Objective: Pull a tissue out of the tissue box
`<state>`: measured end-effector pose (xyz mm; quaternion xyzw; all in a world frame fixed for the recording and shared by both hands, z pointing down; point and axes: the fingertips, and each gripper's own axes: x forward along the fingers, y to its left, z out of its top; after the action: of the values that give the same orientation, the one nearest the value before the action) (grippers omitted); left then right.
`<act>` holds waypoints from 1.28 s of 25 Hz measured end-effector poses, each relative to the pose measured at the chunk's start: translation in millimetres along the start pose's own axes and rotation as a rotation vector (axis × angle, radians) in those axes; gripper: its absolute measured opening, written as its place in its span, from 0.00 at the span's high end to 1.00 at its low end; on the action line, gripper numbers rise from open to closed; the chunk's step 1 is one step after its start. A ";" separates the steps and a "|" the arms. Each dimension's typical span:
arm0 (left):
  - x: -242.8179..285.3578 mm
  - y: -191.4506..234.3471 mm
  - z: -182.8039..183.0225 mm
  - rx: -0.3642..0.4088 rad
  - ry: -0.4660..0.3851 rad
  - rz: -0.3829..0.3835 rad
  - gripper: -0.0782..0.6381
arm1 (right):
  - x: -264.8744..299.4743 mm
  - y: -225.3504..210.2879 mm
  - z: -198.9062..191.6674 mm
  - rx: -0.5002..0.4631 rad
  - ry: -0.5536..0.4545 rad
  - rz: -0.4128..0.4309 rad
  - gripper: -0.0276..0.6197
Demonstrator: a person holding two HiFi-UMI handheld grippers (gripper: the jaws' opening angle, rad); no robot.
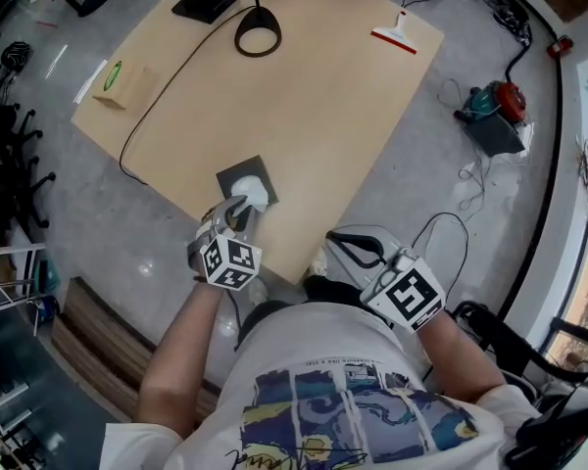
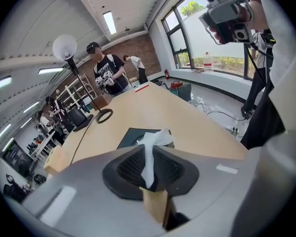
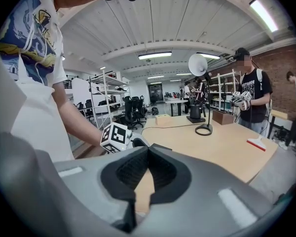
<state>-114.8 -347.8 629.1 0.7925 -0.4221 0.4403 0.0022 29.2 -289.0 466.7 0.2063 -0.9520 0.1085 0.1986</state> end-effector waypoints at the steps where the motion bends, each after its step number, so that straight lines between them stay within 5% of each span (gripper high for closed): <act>1: -1.0 0.5 0.6 -0.003 -0.003 -0.001 0.84 | 1.1 -0.2 0.1 -0.001 -0.001 0.001 0.95; 16: -32.4 27.0 19.3 -0.080 -0.067 0.005 0.88 | 21.5 9.4 11.2 -0.026 -0.009 0.021 0.95; 32: -131.7 60.7 48.9 -0.302 -0.315 -0.010 0.88 | 43.8 44.6 23.9 -0.076 -0.018 0.019 0.95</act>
<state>-155.2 -317.3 484.7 0.8443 -0.4743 0.2428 0.0571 -34.8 -271.5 458.2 0.1904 -0.9591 0.0725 0.1965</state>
